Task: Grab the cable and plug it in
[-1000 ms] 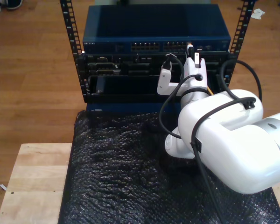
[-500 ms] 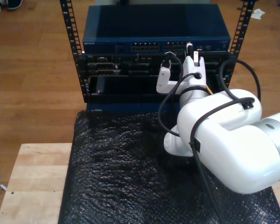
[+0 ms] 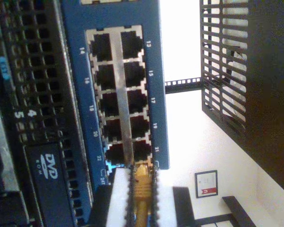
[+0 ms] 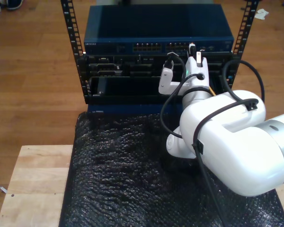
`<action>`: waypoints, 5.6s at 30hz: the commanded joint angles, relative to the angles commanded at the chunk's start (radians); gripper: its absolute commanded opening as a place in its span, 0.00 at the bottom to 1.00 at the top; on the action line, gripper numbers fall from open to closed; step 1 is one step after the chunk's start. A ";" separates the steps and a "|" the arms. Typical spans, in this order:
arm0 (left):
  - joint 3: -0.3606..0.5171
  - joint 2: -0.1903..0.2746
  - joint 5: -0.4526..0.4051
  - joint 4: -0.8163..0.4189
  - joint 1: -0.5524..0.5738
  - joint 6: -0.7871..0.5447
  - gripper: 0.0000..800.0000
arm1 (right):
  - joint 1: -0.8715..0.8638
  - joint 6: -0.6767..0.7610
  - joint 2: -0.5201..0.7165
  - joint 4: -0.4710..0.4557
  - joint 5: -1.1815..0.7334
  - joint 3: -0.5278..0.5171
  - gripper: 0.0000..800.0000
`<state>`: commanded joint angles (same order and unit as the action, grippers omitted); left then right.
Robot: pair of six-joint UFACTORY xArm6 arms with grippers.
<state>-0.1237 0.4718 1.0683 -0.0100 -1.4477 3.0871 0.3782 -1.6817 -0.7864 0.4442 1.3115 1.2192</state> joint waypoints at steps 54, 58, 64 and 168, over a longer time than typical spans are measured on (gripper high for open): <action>0.000 0.000 0.002 0.000 0.000 -0.002 1.00 | -0.245 -0.057 0.787 -0.212 -0.921 -0.480 0.98; 0.000 0.000 0.000 0.000 0.000 -0.002 1.00 | -0.293 -0.078 0.830 -0.252 -1.022 -0.482 0.98; 0.000 0.000 0.000 0.000 0.000 -0.002 1.00 | -0.354 -0.189 0.904 -0.265 -1.204 -0.486 0.98; 0.000 0.000 0.000 0.000 0.000 -0.002 1.00 | -1.854 -1.528 1.435 -0.377 -2.202 -1.204 1.00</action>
<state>-0.1237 0.4718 1.0683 -0.0100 -1.4477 3.0856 -1.4753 -3.2099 0.6483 0.0667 -0.8903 0.0148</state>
